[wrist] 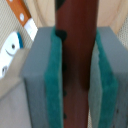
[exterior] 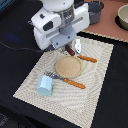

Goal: Interact with the objects in diverse but meaningful ways.

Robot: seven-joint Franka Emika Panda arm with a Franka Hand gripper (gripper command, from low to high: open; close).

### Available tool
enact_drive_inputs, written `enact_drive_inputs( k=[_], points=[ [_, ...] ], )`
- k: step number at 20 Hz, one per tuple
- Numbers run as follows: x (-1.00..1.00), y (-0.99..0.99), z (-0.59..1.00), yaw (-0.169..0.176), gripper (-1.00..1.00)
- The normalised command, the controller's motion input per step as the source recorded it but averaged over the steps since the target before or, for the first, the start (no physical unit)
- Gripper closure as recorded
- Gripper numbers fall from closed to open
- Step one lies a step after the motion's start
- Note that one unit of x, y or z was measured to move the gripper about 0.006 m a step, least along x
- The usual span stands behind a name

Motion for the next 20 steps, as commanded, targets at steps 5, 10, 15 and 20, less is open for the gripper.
enact_drive_inputs(
  k=[5,10,15,20],
  points=[
    [0.7,0.0,-0.05,-0.072,1.0],
    [0.58,0.0,-0.1,-0.044,1.0],
    [0.51,0.0,-0.07,-0.043,1.0],
    [0.46,0.0,-0.04,-0.048,-1.0]
  ],
)
